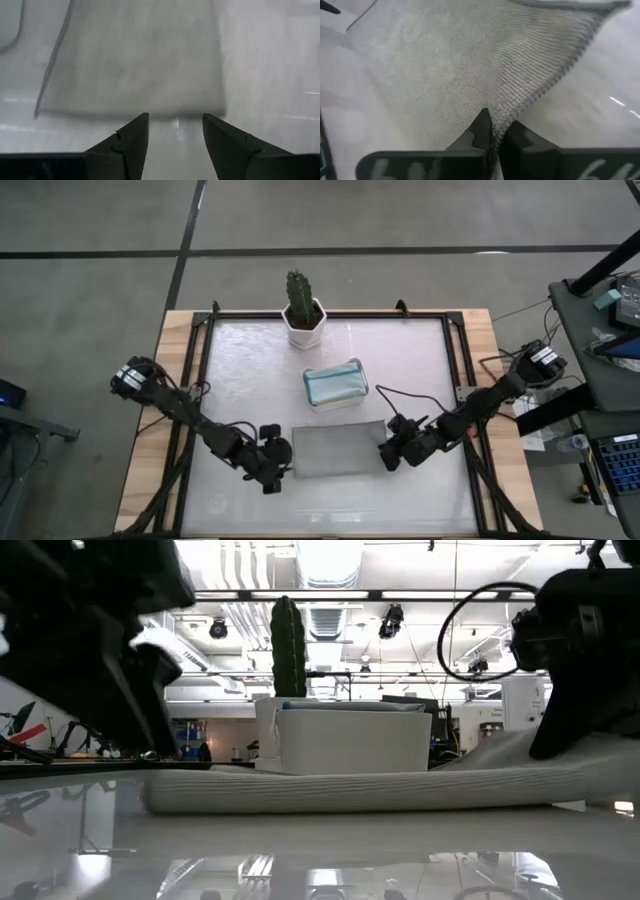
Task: Fold microfiber towels
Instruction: Fold the gray towel
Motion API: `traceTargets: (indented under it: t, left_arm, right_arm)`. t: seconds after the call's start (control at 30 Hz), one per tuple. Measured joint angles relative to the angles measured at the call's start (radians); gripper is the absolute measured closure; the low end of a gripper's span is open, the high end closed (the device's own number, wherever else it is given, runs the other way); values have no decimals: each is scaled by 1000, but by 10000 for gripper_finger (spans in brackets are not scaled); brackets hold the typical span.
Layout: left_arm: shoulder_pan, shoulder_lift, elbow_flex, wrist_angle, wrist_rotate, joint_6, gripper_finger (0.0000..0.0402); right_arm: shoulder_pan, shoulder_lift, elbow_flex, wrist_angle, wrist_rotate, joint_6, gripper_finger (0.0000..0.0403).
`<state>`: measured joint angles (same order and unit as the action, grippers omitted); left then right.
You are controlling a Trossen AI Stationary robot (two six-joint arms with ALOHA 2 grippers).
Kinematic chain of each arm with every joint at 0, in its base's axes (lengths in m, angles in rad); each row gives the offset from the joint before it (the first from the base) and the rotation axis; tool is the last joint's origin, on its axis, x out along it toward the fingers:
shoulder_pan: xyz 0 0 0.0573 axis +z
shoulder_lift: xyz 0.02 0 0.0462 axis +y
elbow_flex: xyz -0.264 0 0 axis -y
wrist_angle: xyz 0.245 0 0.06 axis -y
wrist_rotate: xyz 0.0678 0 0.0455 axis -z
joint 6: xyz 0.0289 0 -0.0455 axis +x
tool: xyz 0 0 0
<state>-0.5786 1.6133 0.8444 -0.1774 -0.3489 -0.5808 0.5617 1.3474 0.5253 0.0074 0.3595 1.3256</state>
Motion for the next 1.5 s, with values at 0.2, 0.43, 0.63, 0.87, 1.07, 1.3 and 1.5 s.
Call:
traceTargets:
  t: [0.2, 0.43, 0.63, 0.87, 1.07, 1.3, 1.5]
  left_arm:
    - [-5, 84, -6, 82, -1, -12, 231]
    - [6, 173, -5, 231, -52, 18, 231]
    - [10, 198, -5, 286, -58, 28, 231]
    - [10, 204, -5, 312, -53, 45, 231]
    - [10, 204, -5, 320, -53, 44, 231]
    - [10, 205, -6, 331, -54, 40, 231]
    - [9, 205, -7, 331, -56, 38, 231]
  right_arm:
    - [-16, -105, 93, -306, 0, 9, 391]
    - [-35, -123, 232, -515, 0, 8, 391]
    - [-56, -24, 318, -462, -54, -12, 391]
    - [-106, 160, 480, -436, -110, -145, 391]
    - [-160, 327, 662, -437, -133, -251, 391]
    - [-203, 487, 826, -450, -135, -335, 391]
    - [-219, 556, 881, -459, -134, -381, 391]
